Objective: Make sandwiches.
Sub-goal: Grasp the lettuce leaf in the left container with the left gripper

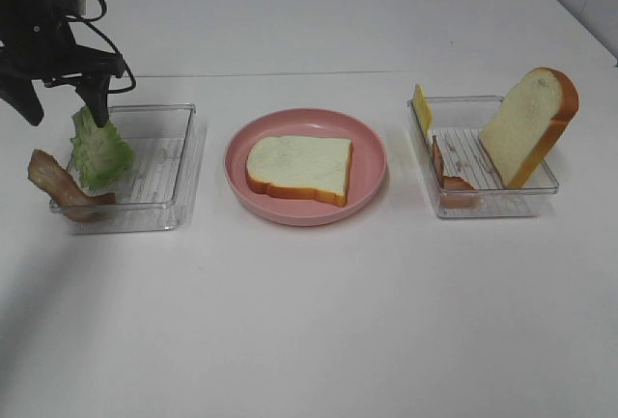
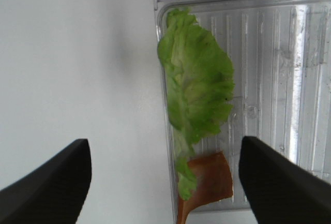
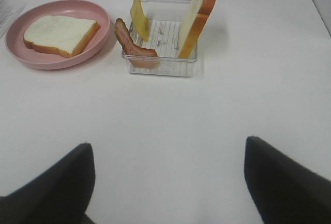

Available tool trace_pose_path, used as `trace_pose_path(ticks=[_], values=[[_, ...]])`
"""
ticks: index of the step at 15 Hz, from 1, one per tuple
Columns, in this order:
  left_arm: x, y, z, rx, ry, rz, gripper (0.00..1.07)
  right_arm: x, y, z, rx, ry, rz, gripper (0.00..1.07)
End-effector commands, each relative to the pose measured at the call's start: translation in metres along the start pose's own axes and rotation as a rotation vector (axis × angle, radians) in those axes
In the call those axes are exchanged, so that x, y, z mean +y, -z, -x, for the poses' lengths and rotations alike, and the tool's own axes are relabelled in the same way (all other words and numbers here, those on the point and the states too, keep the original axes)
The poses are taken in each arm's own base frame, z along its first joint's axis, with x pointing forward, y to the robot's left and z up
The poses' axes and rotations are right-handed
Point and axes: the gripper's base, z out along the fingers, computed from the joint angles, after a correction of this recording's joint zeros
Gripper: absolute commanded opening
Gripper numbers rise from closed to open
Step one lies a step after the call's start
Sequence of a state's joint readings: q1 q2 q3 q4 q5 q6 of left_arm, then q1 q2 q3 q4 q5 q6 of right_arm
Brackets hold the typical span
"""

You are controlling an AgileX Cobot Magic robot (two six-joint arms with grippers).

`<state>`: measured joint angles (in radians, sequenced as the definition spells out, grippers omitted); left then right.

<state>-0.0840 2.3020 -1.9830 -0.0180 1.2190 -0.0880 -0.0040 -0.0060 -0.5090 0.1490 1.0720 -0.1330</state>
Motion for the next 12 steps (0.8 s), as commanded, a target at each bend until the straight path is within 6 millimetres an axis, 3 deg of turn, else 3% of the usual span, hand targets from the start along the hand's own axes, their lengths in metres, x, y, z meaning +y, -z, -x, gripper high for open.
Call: trace_pose_path(ticks=[1,4,7,12], values=[[-0.001,-0.0103,-0.0016,0.026,0.004,-0.001,0.74,0.0003,0.0007,-0.001,-0.017,0.003,-0.007,0.75],[-0.0006,-0.0133,-0.0002,0.016,0.001,0.002,0.72,0.0003,0.0007,-0.001,-0.017,0.003,-0.007,0.75],[0.0005,-0.0132,0.003,-0.019,-0.01,0.015,0.59,0.0003,0.0007,-0.001,-0.017,0.003,-0.007,0.75],[0.0006,-0.019,0.0032,-0.011,-0.009,0.016,0.59,0.0003,0.0007,-0.001,-0.017,0.003,-0.007,0.75]])
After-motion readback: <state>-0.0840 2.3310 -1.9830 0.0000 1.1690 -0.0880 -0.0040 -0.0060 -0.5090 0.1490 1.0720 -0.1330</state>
